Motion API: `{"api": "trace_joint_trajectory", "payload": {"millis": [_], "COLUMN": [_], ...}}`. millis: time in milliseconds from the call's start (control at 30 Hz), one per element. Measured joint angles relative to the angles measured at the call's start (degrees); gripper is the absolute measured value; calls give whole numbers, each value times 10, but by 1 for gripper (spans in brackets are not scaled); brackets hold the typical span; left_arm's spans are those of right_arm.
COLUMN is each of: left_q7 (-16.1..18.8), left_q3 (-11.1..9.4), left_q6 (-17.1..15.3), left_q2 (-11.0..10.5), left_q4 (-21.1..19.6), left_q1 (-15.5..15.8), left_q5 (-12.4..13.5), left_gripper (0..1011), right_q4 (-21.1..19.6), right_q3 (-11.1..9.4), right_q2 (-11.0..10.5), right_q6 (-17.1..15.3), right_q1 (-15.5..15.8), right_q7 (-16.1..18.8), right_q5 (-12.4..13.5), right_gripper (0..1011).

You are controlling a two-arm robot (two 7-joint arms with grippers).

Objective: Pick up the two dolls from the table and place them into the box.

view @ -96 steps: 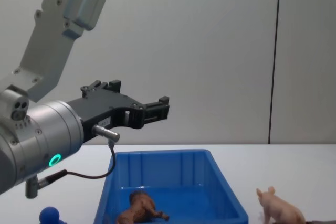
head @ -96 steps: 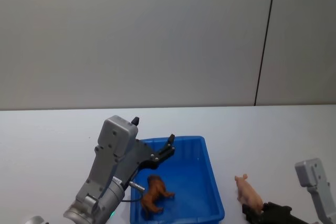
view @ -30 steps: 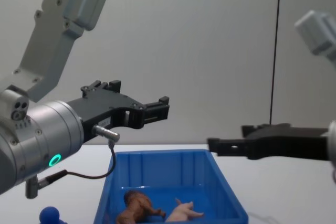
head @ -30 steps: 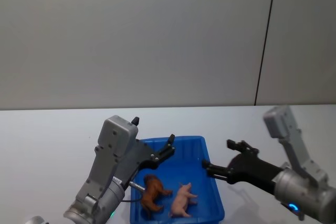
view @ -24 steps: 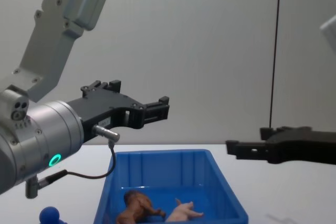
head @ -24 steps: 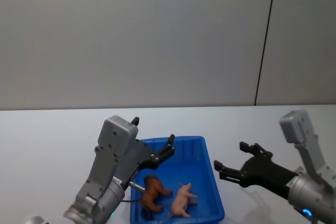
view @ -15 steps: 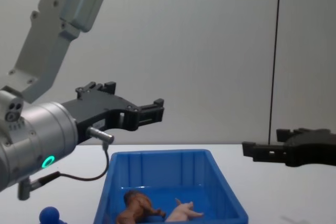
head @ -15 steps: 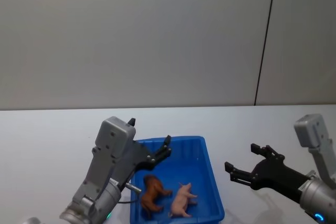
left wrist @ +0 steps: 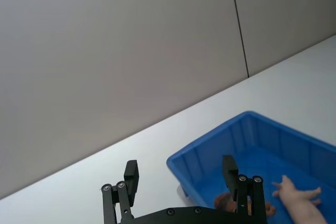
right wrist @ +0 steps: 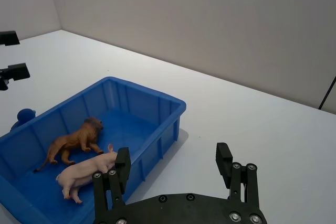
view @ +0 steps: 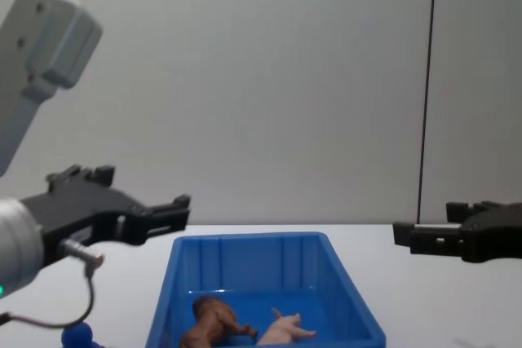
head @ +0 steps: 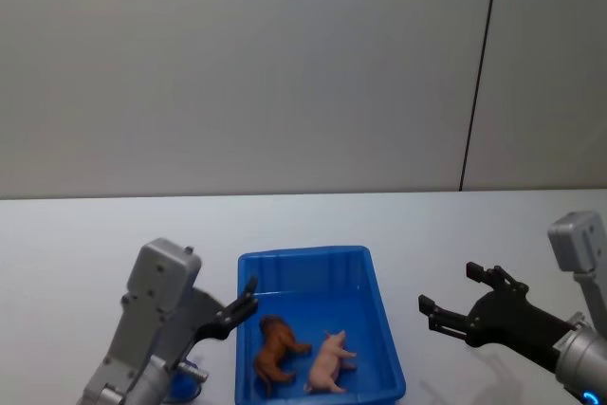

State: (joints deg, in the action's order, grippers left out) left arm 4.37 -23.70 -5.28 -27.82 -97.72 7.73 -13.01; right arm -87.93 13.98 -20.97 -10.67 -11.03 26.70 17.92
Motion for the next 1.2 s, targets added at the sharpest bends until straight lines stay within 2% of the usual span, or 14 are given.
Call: {"api": "trace_joint_trajectory", "payload": {"millis": [233,433,1200], "left_q7": [13,15,6], "left_q3": [7,11,15], "left_q6": [-9,-10,11], "left_q2": [-18,-21,-9], "left_q4": [1,16,95], "left_q1": [-22,-31,-45], "left_q5": [-21,-38,-87], "left_gripper": [1002,1002,1002], "right_q4": [-2,-3,-4], "right_q3": [-1,-2,-3], "right_q2": [-3,-4,-5], "right_q6": [1,2,4], "right_q1": [3,4,6], "right_q7": [-1,-1,-2], "right_q5": [2,3,4], "right_gripper": [1001,1001,1001]}}
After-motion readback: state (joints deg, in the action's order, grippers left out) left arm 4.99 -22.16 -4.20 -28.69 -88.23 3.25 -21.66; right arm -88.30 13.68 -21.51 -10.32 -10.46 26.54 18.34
